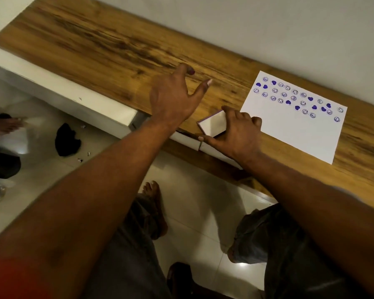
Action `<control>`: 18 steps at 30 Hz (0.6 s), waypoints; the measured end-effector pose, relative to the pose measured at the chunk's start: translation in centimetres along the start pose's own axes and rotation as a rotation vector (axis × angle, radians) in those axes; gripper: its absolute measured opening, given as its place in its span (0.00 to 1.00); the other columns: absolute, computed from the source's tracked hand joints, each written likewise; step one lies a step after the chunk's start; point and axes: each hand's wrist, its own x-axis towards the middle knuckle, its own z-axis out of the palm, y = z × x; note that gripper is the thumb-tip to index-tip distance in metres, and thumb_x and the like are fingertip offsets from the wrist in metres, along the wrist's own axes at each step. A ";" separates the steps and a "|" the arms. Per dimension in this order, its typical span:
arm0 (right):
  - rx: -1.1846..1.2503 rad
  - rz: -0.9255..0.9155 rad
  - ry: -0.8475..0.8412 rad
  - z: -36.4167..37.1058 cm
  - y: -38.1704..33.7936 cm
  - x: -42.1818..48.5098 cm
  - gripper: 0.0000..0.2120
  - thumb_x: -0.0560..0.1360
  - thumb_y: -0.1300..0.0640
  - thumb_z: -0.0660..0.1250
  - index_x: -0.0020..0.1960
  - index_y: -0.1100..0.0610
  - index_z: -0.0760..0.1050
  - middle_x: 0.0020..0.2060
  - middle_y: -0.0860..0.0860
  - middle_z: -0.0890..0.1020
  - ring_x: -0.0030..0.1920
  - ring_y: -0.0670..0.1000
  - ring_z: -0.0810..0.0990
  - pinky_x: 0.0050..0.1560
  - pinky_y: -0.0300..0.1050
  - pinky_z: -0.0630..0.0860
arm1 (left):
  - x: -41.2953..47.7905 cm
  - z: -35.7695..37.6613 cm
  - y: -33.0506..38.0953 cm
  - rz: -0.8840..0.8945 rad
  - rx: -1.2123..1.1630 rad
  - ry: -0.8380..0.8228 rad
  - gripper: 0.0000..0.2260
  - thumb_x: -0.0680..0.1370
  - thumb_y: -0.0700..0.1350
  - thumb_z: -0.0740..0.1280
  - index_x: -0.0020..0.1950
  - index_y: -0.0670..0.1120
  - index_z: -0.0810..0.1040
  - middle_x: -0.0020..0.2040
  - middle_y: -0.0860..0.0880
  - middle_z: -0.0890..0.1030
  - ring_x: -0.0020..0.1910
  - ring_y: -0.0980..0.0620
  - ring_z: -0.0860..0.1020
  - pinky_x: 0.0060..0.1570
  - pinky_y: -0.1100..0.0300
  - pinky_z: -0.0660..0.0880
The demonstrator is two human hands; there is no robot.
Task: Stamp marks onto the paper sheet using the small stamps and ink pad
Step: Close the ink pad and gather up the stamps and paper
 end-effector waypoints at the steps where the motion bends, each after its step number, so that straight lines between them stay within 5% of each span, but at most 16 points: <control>1: -0.018 0.002 0.002 0.3 -0.2 0.2 0.51 0.66 0.18 0.60 0.77 0.50 0.64 0.68 0.53 0.78 0.66 0.59 0.76 0.65 0.60 0.67 | 0.2 -0.1 -0.7 0.013 0.001 -0.010 0.31 0.77 0.75 0.61 0.66 0.52 0.79 0.36 0.53 0.81 0.38 0.54 0.80 0.41 0.54 0.78; 9: 0.146 -0.093 -0.127 0.6 0.8 6.7 0.50 0.64 0.27 0.72 0.78 0.47 0.60 0.71 0.50 0.75 0.70 0.57 0.73 0.69 0.64 0.61 | 2.9 2.6 -1.0 -0.113 -0.092 -0.031 0.30 0.75 0.74 0.65 0.65 0.52 0.81 0.34 0.56 0.79 0.39 0.58 0.80 0.43 0.57 0.78; 18: 0.072 -0.147 -0.264 -1.2 5.1 15.6 0.54 0.63 0.27 0.75 0.81 0.44 0.55 0.75 0.49 0.72 0.75 0.58 0.67 0.72 0.64 0.56 | 6.1 5.0 -0.8 -0.252 -0.231 -0.005 0.28 0.72 0.75 0.67 0.59 0.55 0.82 0.35 0.56 0.81 0.43 0.55 0.83 0.47 0.55 0.79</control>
